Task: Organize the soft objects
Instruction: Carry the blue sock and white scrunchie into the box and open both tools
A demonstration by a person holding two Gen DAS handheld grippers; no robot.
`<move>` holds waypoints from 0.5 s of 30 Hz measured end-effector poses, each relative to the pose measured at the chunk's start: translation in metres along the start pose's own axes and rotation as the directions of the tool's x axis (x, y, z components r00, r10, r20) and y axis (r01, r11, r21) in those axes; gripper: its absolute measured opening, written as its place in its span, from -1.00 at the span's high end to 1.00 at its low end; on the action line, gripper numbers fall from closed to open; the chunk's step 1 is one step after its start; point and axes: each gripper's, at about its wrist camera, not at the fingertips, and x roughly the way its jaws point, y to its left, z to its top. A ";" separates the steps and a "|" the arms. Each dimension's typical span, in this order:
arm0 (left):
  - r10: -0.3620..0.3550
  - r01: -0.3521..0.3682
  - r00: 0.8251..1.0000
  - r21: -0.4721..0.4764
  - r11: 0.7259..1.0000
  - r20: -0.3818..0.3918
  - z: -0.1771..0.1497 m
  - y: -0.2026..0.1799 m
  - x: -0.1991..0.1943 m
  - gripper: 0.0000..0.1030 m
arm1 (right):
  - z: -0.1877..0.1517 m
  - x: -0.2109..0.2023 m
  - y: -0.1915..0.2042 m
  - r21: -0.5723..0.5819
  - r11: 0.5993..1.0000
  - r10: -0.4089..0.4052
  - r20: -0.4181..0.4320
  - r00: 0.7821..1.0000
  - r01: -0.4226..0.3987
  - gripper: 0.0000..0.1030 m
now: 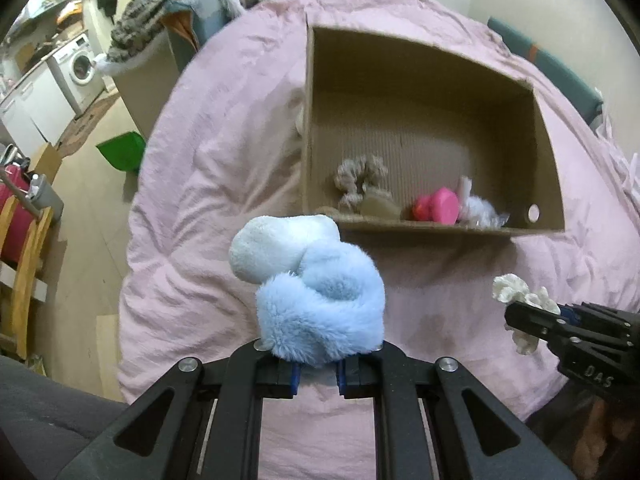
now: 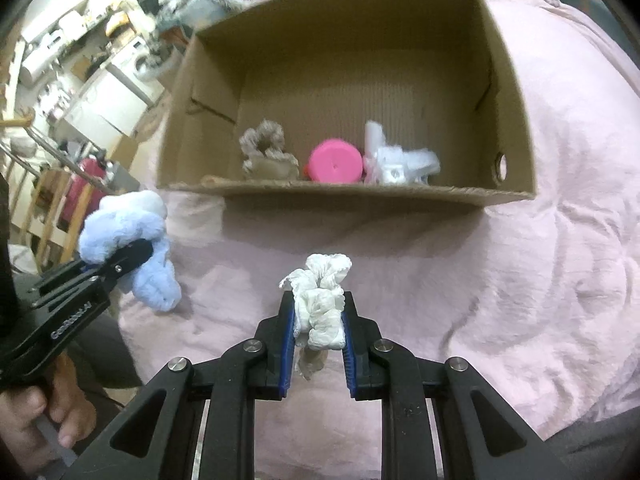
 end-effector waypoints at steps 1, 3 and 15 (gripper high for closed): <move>0.000 0.000 1.000 -0.001 1.000 0.012 0.002 0.001 -0.003 0.77 | 0.001 -0.004 -0.003 0.011 1.000 0.019 0.007 1.000 -0.019 0.57; -0.008 0.009 0.999 -0.008 1.000 0.037 0.004 0.002 -0.009 0.77 | 0.003 -0.011 -0.010 0.051 0.996 0.074 0.026 0.997 -0.075 0.57; -0.046 0.047 0.987 -0.003 0.999 0.155 0.050 -0.003 -0.037 0.77 | 0.039 -0.052 -0.015 0.064 0.990 0.108 0.222 0.969 -0.125 0.57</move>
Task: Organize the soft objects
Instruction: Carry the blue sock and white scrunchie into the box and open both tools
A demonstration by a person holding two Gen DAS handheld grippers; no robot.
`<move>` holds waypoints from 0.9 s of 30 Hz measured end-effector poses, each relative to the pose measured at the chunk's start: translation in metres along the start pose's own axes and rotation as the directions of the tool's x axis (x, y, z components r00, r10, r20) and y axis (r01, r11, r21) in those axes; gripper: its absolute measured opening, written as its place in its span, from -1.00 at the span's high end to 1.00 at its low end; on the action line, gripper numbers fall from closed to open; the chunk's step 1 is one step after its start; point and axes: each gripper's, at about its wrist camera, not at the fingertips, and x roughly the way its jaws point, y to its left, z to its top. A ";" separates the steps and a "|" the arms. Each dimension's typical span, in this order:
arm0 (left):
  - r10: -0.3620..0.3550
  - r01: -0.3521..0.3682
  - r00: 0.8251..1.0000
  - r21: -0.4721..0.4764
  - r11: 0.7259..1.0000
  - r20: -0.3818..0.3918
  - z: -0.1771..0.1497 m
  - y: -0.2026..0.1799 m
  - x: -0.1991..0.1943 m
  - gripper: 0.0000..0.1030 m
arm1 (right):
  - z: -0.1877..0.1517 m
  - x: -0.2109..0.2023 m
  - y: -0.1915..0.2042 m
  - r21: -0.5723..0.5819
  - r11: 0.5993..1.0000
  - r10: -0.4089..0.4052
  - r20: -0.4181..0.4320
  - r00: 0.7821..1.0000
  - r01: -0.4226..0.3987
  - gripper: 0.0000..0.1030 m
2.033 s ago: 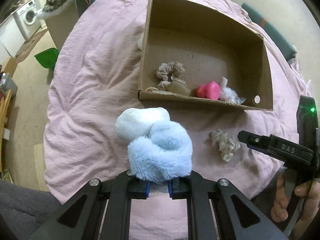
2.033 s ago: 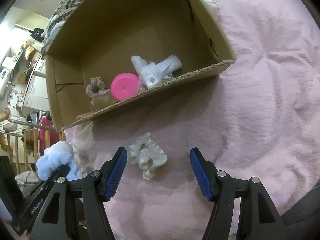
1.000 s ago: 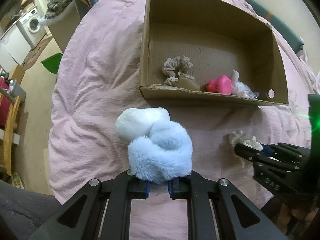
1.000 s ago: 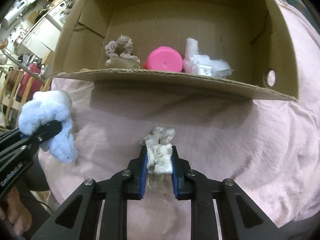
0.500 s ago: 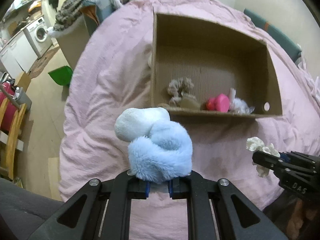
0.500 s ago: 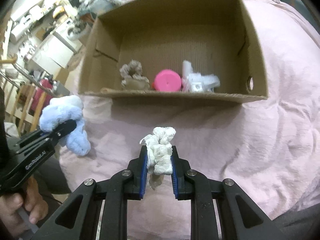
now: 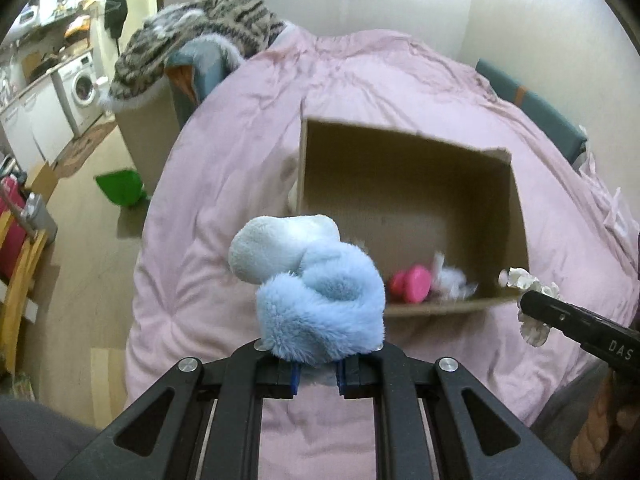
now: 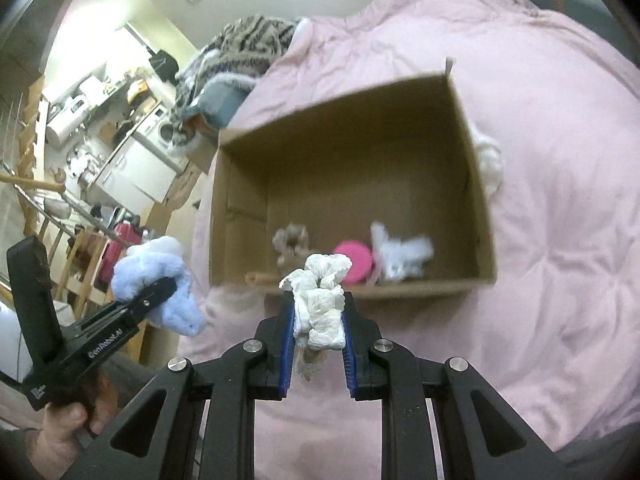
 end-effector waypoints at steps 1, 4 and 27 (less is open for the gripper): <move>0.003 -0.003 1.000 0.012 1.000 0.012 0.006 -0.002 0.000 0.77 | 0.005 -0.001 -0.002 -0.002 1.000 -0.008 0.013 1.000 0.008 0.57; 0.011 -0.014 0.999 0.054 0.998 0.052 0.023 -0.011 0.003 0.77 | 0.018 -0.001 -0.010 0.001 1.000 -0.030 0.034 0.999 0.030 0.57; -0.009 0.006 0.999 0.099 0.995 0.031 0.029 -0.030 0.094 0.75 | 0.027 0.070 -0.045 0.062 0.986 -0.149 -0.082 0.985 0.155 0.57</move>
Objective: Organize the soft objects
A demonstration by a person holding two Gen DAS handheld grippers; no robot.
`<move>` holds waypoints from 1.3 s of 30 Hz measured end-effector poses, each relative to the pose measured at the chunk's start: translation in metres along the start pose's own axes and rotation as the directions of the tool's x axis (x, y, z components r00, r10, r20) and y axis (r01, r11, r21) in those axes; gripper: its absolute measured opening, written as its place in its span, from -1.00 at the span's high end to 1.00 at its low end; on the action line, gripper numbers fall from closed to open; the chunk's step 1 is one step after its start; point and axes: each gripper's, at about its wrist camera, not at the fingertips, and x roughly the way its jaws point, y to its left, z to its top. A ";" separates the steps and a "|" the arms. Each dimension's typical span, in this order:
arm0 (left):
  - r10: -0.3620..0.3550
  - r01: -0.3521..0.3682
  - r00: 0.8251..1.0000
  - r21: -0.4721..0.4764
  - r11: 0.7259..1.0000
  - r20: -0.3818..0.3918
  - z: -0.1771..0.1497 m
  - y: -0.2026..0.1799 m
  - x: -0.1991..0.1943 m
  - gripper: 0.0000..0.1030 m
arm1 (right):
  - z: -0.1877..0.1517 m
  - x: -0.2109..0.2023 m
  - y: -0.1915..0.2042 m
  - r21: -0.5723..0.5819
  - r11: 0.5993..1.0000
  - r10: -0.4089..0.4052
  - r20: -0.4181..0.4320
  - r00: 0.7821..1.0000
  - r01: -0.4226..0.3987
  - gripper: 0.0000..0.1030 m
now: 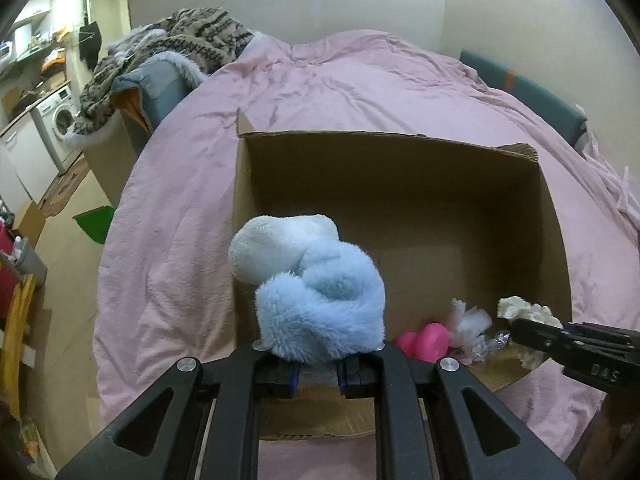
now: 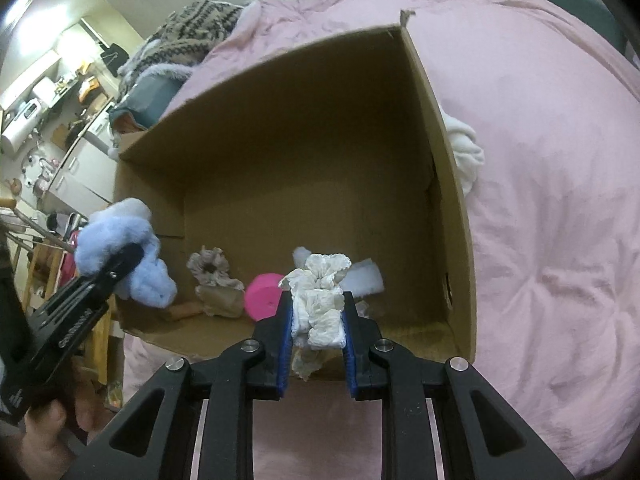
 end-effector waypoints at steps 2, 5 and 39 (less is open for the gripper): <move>-0.005 0.006 1.000 0.014 1.000 -0.008 -0.002 -0.003 0.001 0.75 | 0.000 0.003 -0.001 0.004 1.000 -0.006 -0.008 1.000 0.006 0.57; -0.008 0.008 1.000 0.026 1.000 -0.021 -0.003 -0.006 0.004 0.74 | 0.000 0.005 -0.002 0.012 1.000 -0.005 -0.016 1.000 0.005 0.56; 0.013 -0.013 0.997 -0.001 1.000 0.080 0.000 0.005 -0.045 -0.21 | 0.003 -0.032 -0.003 0.050 0.999 -0.029 0.118 0.993 0.023 -0.46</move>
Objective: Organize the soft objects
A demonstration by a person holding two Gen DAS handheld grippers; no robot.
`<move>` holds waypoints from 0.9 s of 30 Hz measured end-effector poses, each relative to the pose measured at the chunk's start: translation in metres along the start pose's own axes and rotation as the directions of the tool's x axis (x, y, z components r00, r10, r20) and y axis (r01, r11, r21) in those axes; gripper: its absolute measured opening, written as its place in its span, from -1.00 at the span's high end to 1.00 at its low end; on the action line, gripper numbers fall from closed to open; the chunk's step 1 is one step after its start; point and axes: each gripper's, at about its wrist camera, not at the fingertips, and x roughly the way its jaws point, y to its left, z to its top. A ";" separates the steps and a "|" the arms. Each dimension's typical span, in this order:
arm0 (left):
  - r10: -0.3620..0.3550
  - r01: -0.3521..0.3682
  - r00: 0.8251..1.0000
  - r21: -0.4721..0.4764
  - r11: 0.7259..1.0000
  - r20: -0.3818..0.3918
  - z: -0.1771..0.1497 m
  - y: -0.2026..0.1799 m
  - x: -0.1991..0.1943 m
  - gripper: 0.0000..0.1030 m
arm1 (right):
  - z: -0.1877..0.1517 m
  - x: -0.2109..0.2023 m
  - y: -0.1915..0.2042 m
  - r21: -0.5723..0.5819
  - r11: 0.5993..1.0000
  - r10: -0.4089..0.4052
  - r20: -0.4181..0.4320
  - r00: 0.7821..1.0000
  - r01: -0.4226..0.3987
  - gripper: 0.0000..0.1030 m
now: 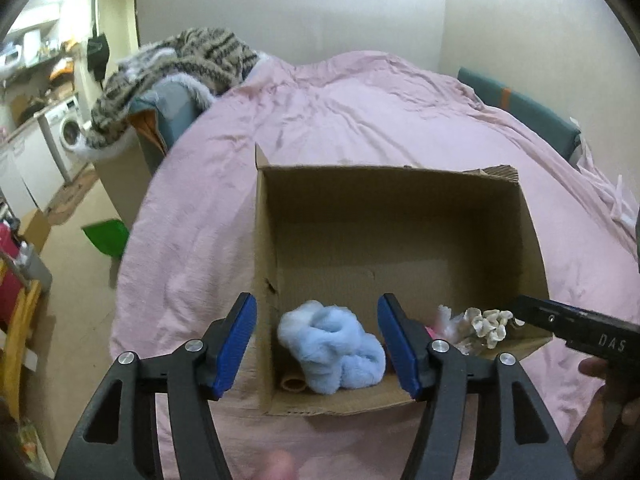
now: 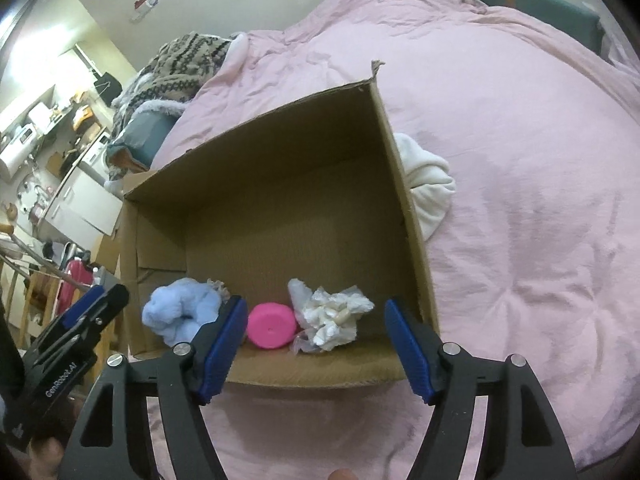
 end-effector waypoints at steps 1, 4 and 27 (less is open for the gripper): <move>-0.002 0.002 1.000 0.009 1.000 0.006 0.000 0.000 -0.004 -0.30 | -0.001 -0.003 0.000 0.005 1.000 0.000 0.002 1.000 0.000 -0.48; 0.005 -0.006 1.000 0.015 1.000 0.030 -0.002 0.003 -0.017 -0.49 | -0.004 -0.015 -0.001 0.009 1.000 -0.006 0.029 1.000 0.005 -0.78; 0.038 -0.033 0.997 -0.070 0.997 0.070 -0.038 0.031 -0.090 -0.99 | -0.052 -0.091 0.014 -0.111 0.991 -0.039 0.254 0.966 0.070 -1.00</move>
